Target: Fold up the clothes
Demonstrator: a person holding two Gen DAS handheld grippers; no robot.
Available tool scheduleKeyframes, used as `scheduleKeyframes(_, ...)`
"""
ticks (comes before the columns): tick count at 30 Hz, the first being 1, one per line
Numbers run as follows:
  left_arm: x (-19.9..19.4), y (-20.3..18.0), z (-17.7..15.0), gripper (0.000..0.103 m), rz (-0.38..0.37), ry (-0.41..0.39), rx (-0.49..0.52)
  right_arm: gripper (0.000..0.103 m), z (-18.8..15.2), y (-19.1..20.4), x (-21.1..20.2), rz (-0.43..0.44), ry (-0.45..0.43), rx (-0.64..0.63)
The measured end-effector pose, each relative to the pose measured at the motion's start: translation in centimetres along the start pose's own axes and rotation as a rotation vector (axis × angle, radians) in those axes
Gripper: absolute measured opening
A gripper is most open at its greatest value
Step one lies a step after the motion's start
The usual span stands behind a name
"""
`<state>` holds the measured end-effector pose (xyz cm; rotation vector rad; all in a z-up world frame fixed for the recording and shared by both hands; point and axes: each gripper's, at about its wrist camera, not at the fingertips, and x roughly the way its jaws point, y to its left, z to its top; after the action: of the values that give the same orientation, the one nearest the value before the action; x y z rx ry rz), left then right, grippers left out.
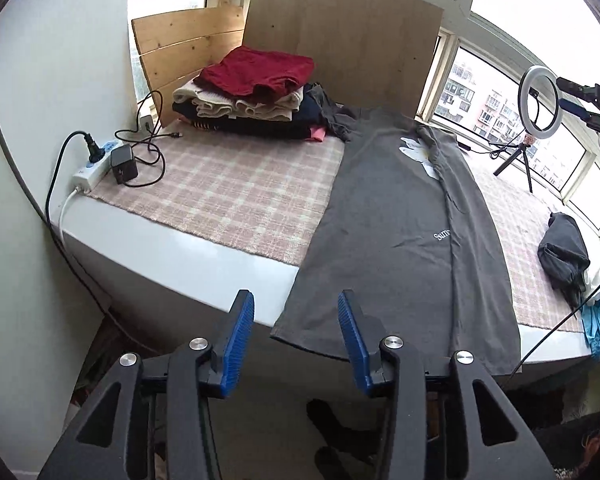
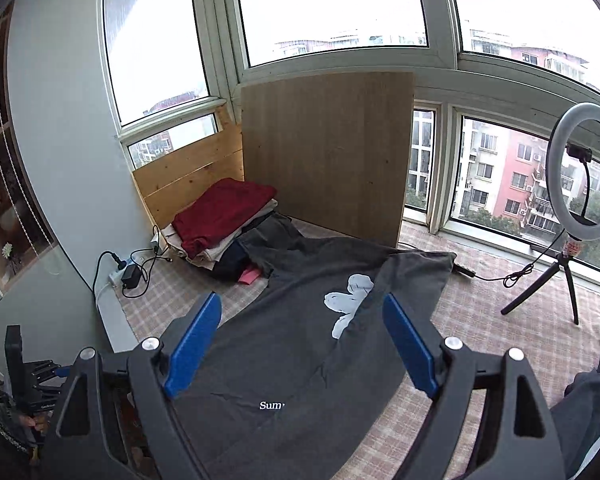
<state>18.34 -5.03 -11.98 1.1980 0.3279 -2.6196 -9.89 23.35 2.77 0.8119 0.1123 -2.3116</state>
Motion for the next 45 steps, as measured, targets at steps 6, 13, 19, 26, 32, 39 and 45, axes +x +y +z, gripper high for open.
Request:
scheduleKeyframes(6, 3.1, -2.5, 10.5, 0.052, -0.005, -0.059, 0.148, 0.083, 2.0, -3.1, 10.0, 0.047, 0.102, 0.012)
scheduleKeyframes(13, 10.9, -4.8, 20.6, 0.060, 0.009, -0.028, 0.289, 0.078, -1.5, -5.7, 21.9, 0.077, 0.338, 0.020)
scheduleKeyframes(19, 20.5, -7.2, 27.0, 0.060, 0.041, 0.047, 0.409, 0.057, -4.1, -7.8, 27.5, 0.098, 0.464, 0.073)
scheduleKeyframes(26, 30.1, -8.6, 34.4, 0.060, 0.074, 0.078, 0.542, 0.057, -0.9, -9.0, 30.4, 0.042, 0.445, -0.051)
scheduleKeyframes(32, 36.6, -8.9, 38.4, 0.060, 0.112, 0.129, 0.659, 0.057, 1.1, -10.0, 35.8, 0.023, 0.456, -0.083)
scheduleKeyframes(39, 40.5, -9.7, 38.4, 0.062, 0.122, 0.210, 0.832, 0.057, 2.0, -11.0, 38.7, 0.071, 0.437, -0.064)
scheduleKeyframes(45, 41.4, -10.3, 38.3, 0.014, 0.061, 0.235, 0.852, 0.057, 3.0, -11.5, 41.5, 0.049, 0.448, -0.082)
